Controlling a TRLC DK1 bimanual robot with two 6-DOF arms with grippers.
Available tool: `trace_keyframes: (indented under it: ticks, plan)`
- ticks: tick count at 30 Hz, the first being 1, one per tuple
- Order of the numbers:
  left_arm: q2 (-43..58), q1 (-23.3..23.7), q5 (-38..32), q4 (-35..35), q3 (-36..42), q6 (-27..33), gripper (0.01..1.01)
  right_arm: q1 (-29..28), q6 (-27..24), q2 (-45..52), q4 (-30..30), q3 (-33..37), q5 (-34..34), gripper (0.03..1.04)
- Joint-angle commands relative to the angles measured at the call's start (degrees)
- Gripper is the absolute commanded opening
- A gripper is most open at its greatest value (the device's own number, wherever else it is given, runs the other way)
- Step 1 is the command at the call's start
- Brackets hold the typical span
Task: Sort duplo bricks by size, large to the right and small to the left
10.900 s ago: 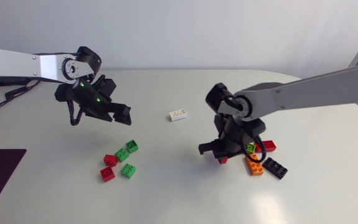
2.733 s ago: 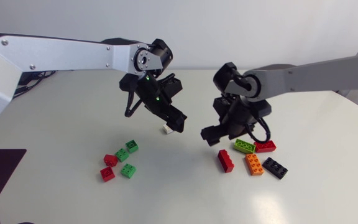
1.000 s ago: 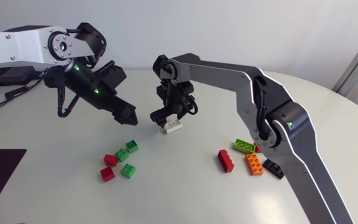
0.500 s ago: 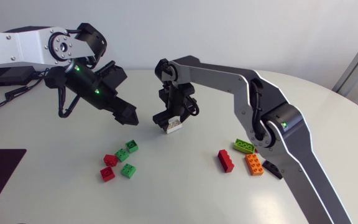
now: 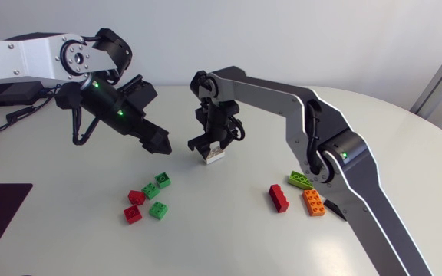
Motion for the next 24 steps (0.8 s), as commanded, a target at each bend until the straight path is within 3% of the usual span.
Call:
trace_keyframes:
  ticks: [1, 6, 17, 24]
  plan:
    - [-0.5, -0.5, 0.5, 0.4, -1.9, 0.9, 0.989, -0.1, 0.8, -2.0, 1.1, -4.4, -0.1, 0.51]
    - [-0.4, -1.1, 0.7, 1.0, -2.5, 0.7, 0.989, -0.1, 1.4, -5.5, 4.2, -10.4, 0.1, 0.36]
    - [-0.4, -2.8, 0.9, 1.3, -2.4, 0.2, 0.989, -0.8, 1.4, -19.2, 12.8, -31.3, 0.6, 0.35]
    - [-0.5, -4.4, 0.9, 1.8, -2.5, -0.9, 0.989, -4.1, 1.0, -26.5, 16.7, -43.3, 0.8, 0.35]
